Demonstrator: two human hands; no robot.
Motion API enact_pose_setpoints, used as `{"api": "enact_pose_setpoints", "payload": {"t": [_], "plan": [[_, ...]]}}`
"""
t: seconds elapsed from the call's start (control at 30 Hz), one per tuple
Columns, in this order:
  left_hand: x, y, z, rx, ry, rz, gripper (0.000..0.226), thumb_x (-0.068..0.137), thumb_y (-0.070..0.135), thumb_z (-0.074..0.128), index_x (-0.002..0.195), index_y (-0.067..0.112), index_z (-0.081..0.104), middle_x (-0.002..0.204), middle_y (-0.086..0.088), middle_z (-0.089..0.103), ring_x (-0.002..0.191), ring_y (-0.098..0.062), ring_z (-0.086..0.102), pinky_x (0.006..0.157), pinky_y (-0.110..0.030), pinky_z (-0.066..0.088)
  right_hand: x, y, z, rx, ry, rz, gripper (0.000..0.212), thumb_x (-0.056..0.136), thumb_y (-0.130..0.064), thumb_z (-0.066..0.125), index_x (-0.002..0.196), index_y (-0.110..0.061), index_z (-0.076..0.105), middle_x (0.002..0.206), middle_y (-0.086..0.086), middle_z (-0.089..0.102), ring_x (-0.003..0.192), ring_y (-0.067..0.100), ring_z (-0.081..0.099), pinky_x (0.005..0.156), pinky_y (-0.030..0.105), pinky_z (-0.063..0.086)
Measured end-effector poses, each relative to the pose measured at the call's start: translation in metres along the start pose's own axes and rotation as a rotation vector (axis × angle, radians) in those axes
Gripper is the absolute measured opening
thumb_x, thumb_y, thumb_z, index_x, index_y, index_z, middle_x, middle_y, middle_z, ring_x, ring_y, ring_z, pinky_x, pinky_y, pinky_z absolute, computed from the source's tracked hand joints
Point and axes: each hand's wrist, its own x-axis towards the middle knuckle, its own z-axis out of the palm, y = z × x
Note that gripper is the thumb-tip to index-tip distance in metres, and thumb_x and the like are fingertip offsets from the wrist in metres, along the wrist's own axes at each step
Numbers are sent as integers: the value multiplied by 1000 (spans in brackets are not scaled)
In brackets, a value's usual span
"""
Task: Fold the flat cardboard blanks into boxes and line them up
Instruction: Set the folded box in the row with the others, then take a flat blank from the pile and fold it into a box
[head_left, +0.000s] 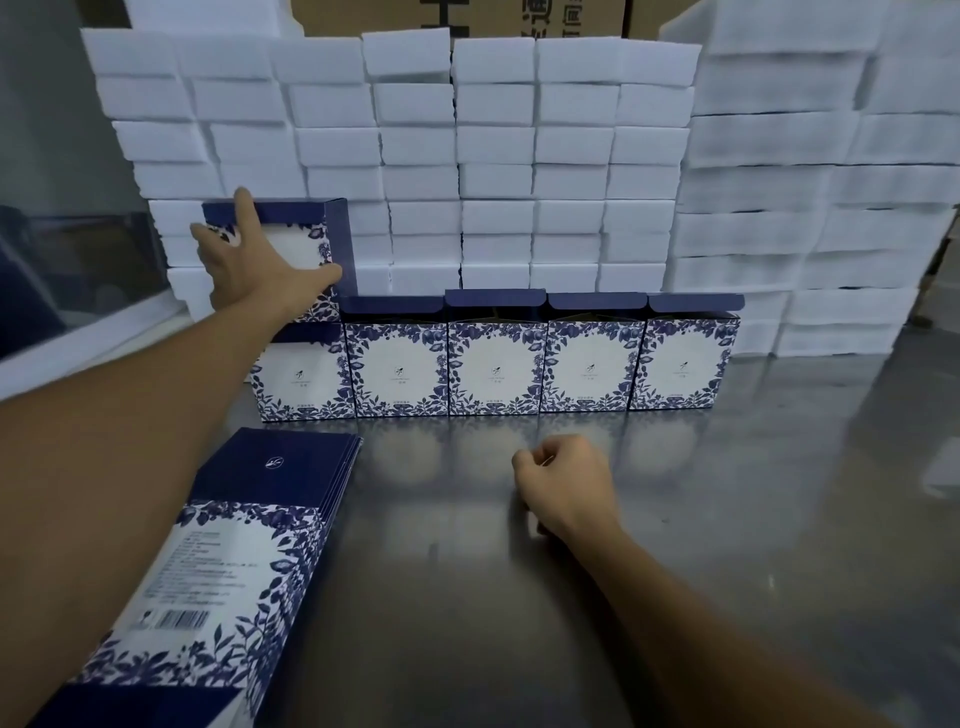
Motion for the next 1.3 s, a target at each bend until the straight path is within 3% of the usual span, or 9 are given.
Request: {"api": "enact_pose_setpoints", "payload": {"t": [0.13,0.3,0.47,0.6,0.73,0.87,1.03,1.17,1.3], "plan": [[-4,-4,3,-11,13,17,124,69,58,81,152,44,-9,162,-16,-15,151,-34,1,108,-59,31,3,1,2,21,-6,7,29,81,-29,56,58,-13,55,60,8,68,56,33,66,65,43,61],[-27,-16,9,-43,84,26,117,74,63,72,152,40,-12,162,-14,-15,151,-31,-9,112,-70,9,2,1,0,94,-33,1,30,79,-31,54,56,-12,53,56,12,67,50,32,65,57,45,60],[-96,-37,5,109,19,113,84,84,39,66,148,29,12,157,-14,17,142,-36,24,108,-63,22,-4,0,-9,226,40,-50,38,85,-22,60,51,-9,49,46,2,55,47,23,54,55,38,50],[-155,-57,-17,376,-190,155,71,84,48,62,139,25,25,142,-18,33,129,-39,35,103,-64,33,-15,-2,-18,214,94,-100,41,86,-13,61,54,-18,36,50,-2,35,52,15,34,57,32,30],[-188,-72,-45,606,-344,-26,96,76,80,48,150,30,13,156,-20,21,145,-42,11,105,-78,10,-37,-8,-23,99,-90,-92,29,86,-15,65,61,-17,50,58,-3,51,59,12,47,58,27,37],[-209,-82,-69,584,-515,-231,122,60,95,47,155,31,4,163,-18,0,148,-42,-4,107,-76,1,-61,1,-43,340,-121,30,22,90,-11,64,69,-16,60,64,1,58,60,13,54,43,12,42],[-212,-88,-81,448,-537,-250,119,58,92,54,152,28,24,161,-14,20,146,-42,16,111,-71,6,-91,14,-59,516,-147,115,19,92,-8,63,73,-12,62,67,7,55,64,20,54,45,24,48],[-206,-86,-86,374,-559,-215,100,60,86,48,132,17,52,141,-15,50,128,-43,45,107,-64,31,-108,19,-63,563,-128,98,26,93,-7,61,68,-13,60,55,2,53,52,17,54,48,29,52],[-215,-75,-80,511,-519,-45,63,82,50,53,136,16,46,136,-15,52,120,-41,50,96,-48,46,-112,20,-62,457,-94,14,30,92,-5,61,63,-15,59,54,-3,56,56,17,58,57,35,56]]}}
